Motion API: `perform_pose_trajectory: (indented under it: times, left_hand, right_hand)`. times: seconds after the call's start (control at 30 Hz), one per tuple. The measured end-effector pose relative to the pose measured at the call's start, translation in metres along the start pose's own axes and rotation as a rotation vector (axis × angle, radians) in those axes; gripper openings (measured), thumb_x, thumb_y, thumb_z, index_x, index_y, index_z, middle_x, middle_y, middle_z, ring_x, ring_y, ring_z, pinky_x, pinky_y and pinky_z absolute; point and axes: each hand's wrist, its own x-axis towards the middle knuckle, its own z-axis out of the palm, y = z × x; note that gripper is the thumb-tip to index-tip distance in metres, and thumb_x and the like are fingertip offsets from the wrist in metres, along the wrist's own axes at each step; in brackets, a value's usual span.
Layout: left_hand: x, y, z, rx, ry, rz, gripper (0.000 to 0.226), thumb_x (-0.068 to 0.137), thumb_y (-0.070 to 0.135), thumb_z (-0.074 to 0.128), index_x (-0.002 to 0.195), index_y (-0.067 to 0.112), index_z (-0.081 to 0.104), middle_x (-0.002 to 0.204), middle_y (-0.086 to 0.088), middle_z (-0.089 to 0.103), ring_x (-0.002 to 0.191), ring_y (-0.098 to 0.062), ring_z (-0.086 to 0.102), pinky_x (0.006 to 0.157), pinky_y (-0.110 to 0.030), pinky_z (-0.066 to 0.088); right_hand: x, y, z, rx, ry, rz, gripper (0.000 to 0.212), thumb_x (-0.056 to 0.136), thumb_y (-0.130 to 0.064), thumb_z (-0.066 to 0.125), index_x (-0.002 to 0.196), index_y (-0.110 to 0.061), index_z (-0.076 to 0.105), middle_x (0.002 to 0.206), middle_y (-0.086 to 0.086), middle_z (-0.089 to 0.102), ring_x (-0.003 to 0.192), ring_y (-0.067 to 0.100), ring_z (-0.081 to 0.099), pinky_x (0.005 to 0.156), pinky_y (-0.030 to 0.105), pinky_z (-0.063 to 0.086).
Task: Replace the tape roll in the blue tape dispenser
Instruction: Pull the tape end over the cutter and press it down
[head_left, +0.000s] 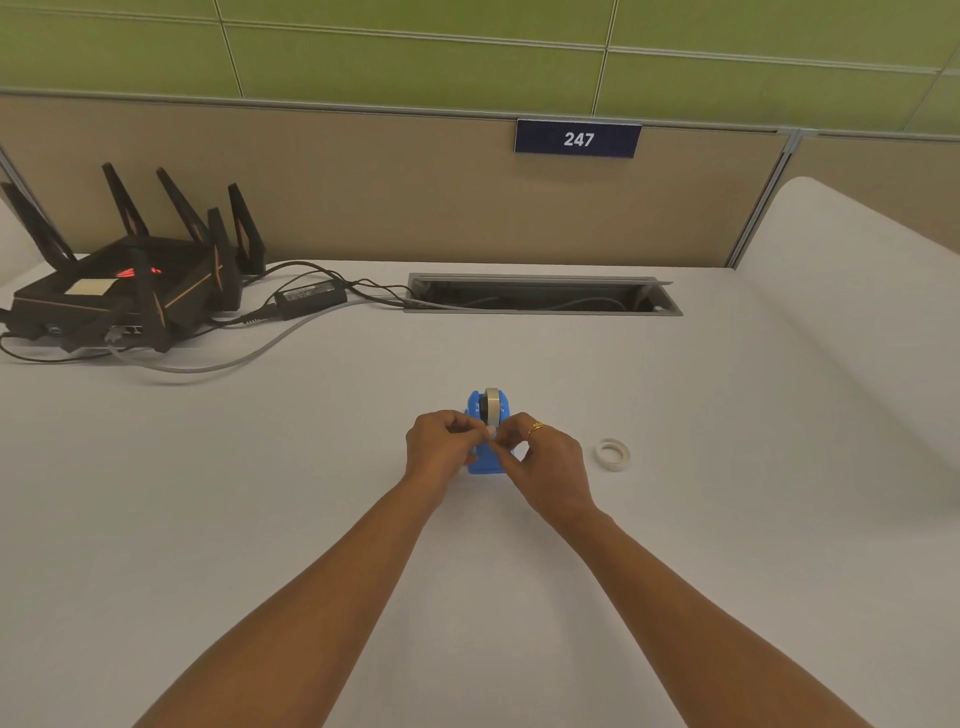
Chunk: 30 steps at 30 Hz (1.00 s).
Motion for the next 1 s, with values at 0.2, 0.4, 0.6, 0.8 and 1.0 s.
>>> perform_pose_trajectory:
  times: [0.2,0.4,0.6,0.8,1.0]
  left_hand:
    - [0.001,-0.001,-0.001,0.012,-0.008,0.003,0.013,0.069,0.012,0.075,0.072,0.018,0.064,0.078,-0.002,0.064,0.069,-0.015,0.062,0.062,-0.022,0.051]
    - [-0.001,0.001,-0.001,0.058,-0.005,0.037,0.013,0.069,0.011,0.074,0.076,0.016,0.063,0.081,-0.004,0.064,0.073,-0.020,0.061,0.071,-0.030,0.053]
    - [-0.007,-0.003,-0.002,0.127,-0.023,0.182,0.011,0.075,0.013,0.069,0.085,0.011,0.070,0.091,-0.011,0.070,0.079,-0.021,0.062,0.083,-0.036,0.052]
    - [-0.008,-0.009,-0.005,0.231,-0.067,0.331,0.016,0.080,0.014,0.063,0.093,0.008,0.070,0.097,-0.013,0.070,0.084,-0.018,0.059,0.083,-0.032,0.049]
    - [-0.007,-0.012,-0.009,0.358,-0.129,0.439,0.017,0.083,0.012,0.060,0.096,0.010,0.070,0.099,-0.012,0.068,0.089,-0.018,0.059,0.083,-0.027,0.046]
  right_hand:
    - [-0.002,0.001,0.000,-0.028,0.005,-0.028,0.009,0.082,-0.019,0.064,0.086,-0.011,0.063,0.081,0.007,0.072,0.069,0.023,0.063,0.061,0.023,0.043]
    - [-0.003,0.003,0.002,-0.078,-0.014,-0.084,0.008,0.083,-0.018,0.064,0.087,-0.011,0.061,0.081,0.010,0.071,0.069,0.026,0.062,0.063,0.026,0.045]
    - [-0.003,0.004,0.003,-0.091,0.014,-0.143,0.007,0.079,-0.014,0.068,0.082,-0.011,0.062,0.075,0.009,0.071,0.064,0.025,0.064,0.061,0.025,0.047]
    - [-0.005,0.006,0.005,-0.085,0.033,-0.130,0.007,0.080,-0.016,0.067,0.083,-0.012,0.063,0.074,0.007,0.072,0.064,0.024,0.065,0.061,0.022,0.045]
    - [-0.010,0.009,0.005,-0.079,-0.017,-0.108,0.012,0.086,-0.018,0.060,0.092,-0.009,0.063,0.085,0.010,0.073,0.069,0.027,0.064,0.065,0.029,0.050]
